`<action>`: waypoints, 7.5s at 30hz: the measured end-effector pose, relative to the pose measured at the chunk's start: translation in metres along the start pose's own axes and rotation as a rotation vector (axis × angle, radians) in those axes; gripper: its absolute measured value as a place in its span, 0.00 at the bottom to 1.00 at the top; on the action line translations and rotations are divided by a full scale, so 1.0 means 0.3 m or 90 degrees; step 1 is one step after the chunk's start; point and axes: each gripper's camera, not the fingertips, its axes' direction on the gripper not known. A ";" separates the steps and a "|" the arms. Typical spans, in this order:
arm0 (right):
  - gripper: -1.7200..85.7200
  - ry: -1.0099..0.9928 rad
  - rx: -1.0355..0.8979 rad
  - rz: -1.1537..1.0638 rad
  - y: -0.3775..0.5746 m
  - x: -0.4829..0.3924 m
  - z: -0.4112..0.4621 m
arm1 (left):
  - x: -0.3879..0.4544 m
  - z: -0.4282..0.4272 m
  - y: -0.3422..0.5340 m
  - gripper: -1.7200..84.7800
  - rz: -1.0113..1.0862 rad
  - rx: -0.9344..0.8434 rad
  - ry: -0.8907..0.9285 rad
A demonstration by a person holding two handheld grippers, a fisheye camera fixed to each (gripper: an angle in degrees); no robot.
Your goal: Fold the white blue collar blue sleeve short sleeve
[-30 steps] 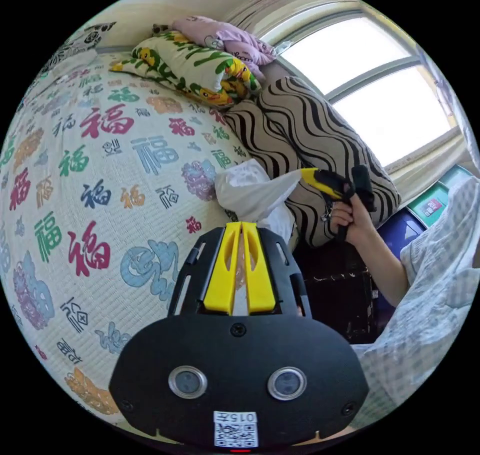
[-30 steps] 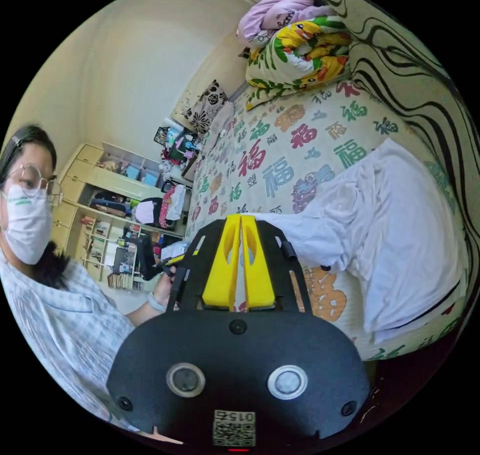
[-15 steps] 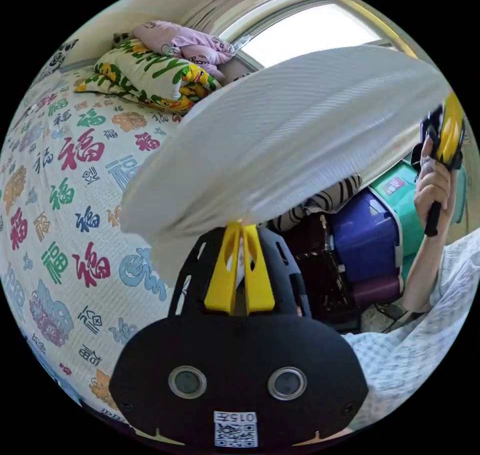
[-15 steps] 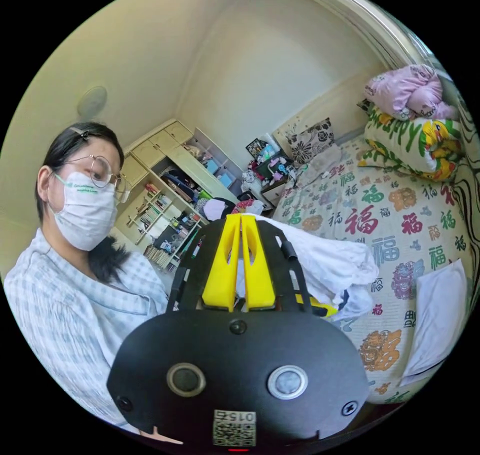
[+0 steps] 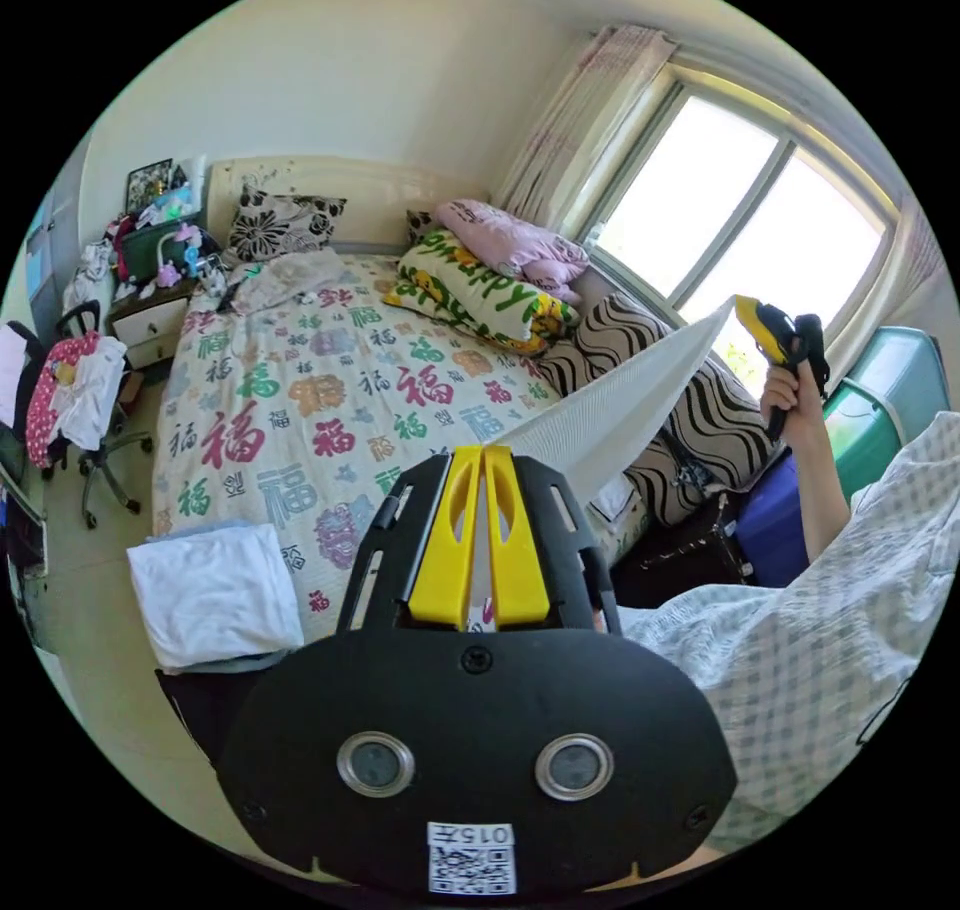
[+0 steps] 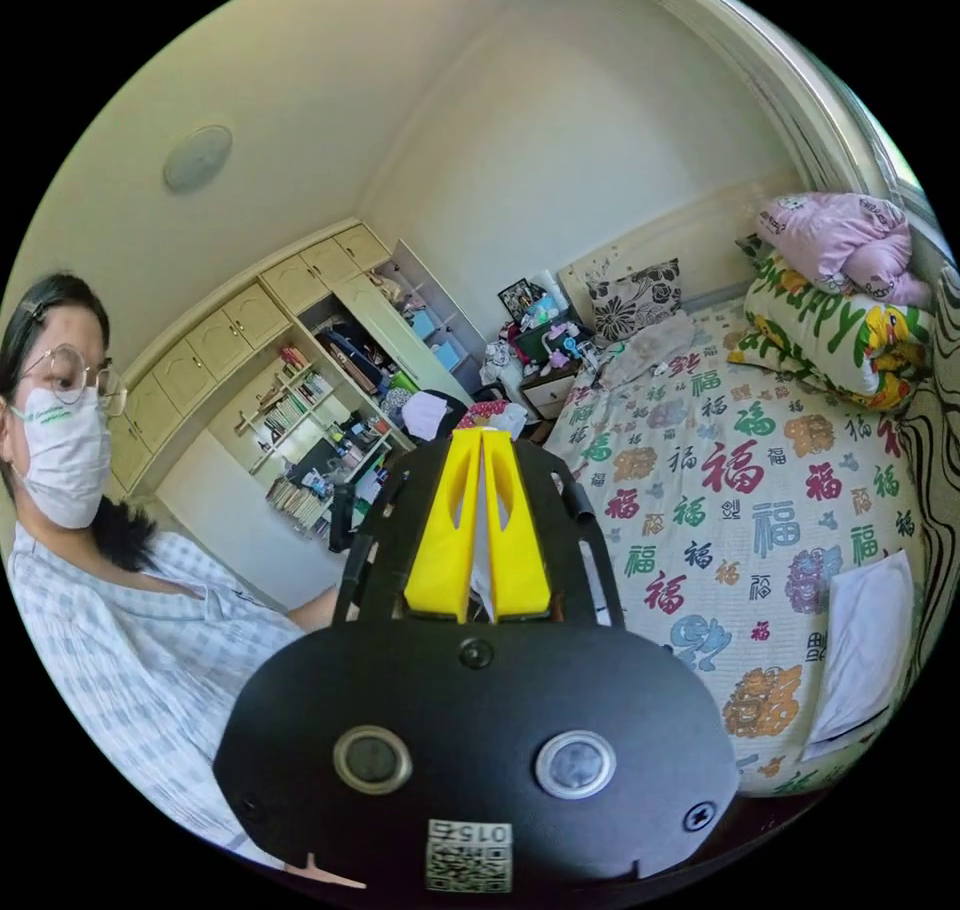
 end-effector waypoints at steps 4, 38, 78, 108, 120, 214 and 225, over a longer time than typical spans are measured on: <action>0.01 0.039 -0.059 0.017 -0.097 0.078 0.155 | -0.075 -0.111 -0.106 0.01 0.005 0.044 -0.040; 0.01 0.144 -0.651 0.450 0.492 1.061 1.103 | -0.685 0.202 0.358 0.01 -0.380 -0.479 0.054; 0.02 0.159 -0.573 0.100 -0.249 1.915 1.747 | -1.091 0.963 -0.446 0.03 0.049 -0.464 -0.148; 0.02 0.179 -0.260 -0.129 -0.419 0.510 0.028 | -0.301 -0.547 -0.099 0.02 0.103 0.000 0.197; 0.02 0.146 -0.240 -0.147 -0.715 1.150 0.095 | -0.714 0.056 -0.301 0.02 0.100 -0.002 0.142; 0.03 0.131 -0.351 0.382 -0.903 3.441 -0.001 | -0.365 3.208 -1.201 0.08 0.259 -0.527 -0.098; 0.02 0.199 -0.221 0.435 -0.910 3.400 -0.077 | -0.254 3.230 -1.336 0.02 0.312 -0.465 0.066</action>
